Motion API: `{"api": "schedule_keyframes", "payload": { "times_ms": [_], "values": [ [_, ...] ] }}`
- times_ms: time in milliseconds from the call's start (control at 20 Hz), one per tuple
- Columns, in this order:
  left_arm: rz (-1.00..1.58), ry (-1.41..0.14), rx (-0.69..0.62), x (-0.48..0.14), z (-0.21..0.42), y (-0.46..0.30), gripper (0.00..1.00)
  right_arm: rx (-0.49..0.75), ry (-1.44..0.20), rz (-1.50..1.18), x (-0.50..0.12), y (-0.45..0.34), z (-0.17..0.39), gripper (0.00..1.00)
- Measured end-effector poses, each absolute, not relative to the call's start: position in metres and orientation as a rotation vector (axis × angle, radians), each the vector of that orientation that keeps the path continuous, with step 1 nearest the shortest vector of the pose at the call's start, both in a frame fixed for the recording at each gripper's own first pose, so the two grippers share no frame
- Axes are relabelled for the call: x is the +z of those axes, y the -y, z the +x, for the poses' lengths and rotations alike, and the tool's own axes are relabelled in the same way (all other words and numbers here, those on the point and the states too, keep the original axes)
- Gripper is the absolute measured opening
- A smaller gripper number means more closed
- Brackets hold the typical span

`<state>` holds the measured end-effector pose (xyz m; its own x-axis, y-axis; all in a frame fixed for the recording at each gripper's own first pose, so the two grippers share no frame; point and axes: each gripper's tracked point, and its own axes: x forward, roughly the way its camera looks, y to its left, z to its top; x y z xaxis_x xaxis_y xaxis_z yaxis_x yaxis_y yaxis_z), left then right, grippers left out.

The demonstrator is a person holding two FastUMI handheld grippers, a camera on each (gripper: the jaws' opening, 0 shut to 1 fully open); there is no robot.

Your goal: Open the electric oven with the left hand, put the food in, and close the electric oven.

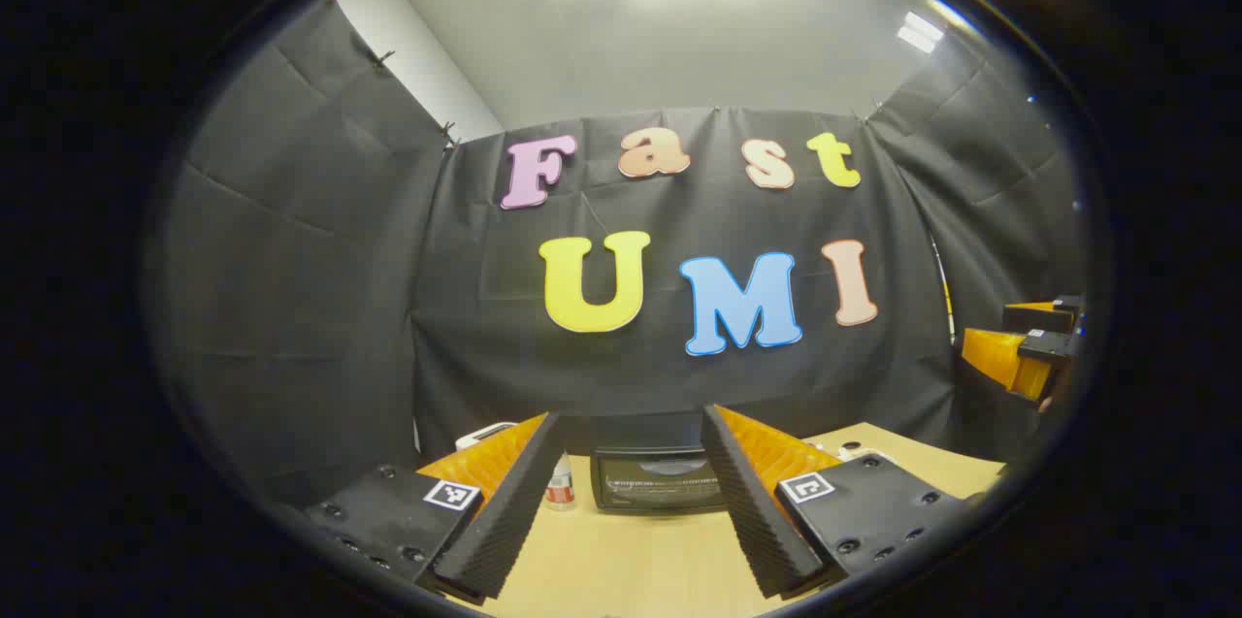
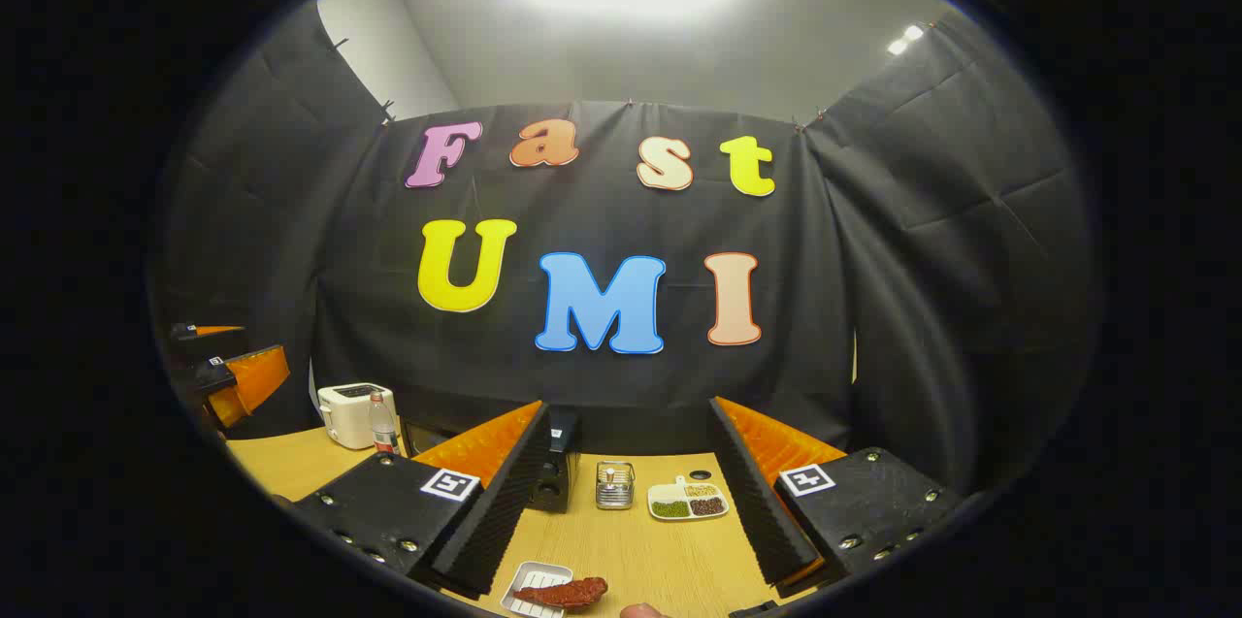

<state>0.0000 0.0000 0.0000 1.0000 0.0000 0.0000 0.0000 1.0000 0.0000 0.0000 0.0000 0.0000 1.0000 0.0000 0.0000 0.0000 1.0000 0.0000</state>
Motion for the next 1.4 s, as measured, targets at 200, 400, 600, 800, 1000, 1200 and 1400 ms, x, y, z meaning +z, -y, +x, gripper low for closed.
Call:
{"api": "schedule_keyframes", "payload": {
  "times_ms": [200, 400, 600, 800, 1000, 1200, 1400],
  "values": [
    [0.005, -0.011, -0.004, -0.002, 0.007, 0.008, 1.0, -0.003, -0.017, 0.015, -0.008, 0.006, 0.005, 0.97],
    [0.017, -0.008, -0.016, 0.002, 0.016, 0.017, 1.0, -0.014, -0.02, 0.016, -0.01, 0.015, 0.01, 0.97],
    [0.019, -0.008, -0.023, 0.003, 0.021, 0.024, 1.0, -0.012, -0.033, 0.017, -0.015, 0.02, 0.014, 0.97],
    [0.021, -0.007, -0.019, 0.003, 0.023, 0.031, 1.0, -0.008, -0.025, 0.019, -0.014, 0.025, 0.017, 0.97],
    [0.028, -0.001, -0.012, 0.007, 0.023, 0.041, 1.0, 0.003, -0.012, 0.015, -0.014, 0.033, 0.017, 0.97],
    [0.03, 0.001, -0.004, 0.005, 0.017, 0.054, 1.0, 0.04, 0.002, 0.03, -0.016, 0.036, 0.014, 0.97],
    [0.011, -0.005, -0.001, -0.003, 0.02, 0.059, 0.96, 0.033, 0.017, 0.024, -0.019, 0.044, 0.014, 0.96]
  ]
}}
